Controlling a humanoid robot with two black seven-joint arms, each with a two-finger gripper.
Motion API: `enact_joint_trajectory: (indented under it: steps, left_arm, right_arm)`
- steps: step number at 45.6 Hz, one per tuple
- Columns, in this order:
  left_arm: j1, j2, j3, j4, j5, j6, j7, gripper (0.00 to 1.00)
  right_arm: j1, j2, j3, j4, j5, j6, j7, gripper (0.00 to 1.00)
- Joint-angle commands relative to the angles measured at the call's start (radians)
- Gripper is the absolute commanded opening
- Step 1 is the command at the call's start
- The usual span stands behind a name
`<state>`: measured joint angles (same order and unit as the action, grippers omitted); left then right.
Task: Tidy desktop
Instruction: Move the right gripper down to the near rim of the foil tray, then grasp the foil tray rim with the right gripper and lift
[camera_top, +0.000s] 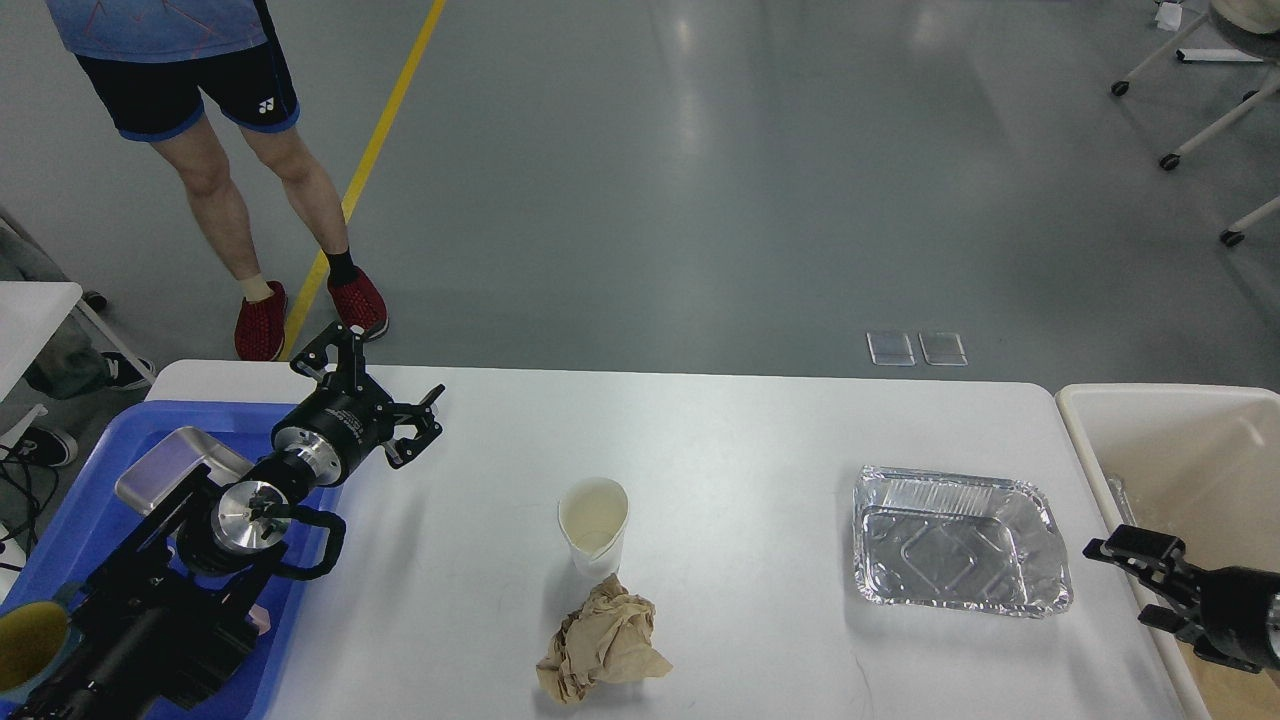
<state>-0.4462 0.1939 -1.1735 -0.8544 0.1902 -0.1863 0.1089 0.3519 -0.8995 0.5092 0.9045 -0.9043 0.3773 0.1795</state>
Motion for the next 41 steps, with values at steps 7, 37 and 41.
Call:
enact_joint_trajectory:
  steps: [7, 37, 41]
  left_arm:
    - [0.003, 0.001, 0.000, 0.000, 0.000, 0.001, 0.002, 0.97]
    - [0.029, 0.010, 0.000, 0.000, 0.000, 0.004, 0.002, 0.97]
    - [0.031, 0.010, 0.000, 0.000, 0.000, 0.004, 0.002, 0.97]
  right_arm:
    - [0.036, 0.128, -0.005, -0.111, -0.039, 0.000, 0.000, 1.00]
    - [0.079, 0.231, -0.009, -0.141, -0.242, -0.002, 0.002, 0.20]
    - [0.079, 0.232, -0.008, -0.141, -0.242, -0.002, 0.005, 0.13]
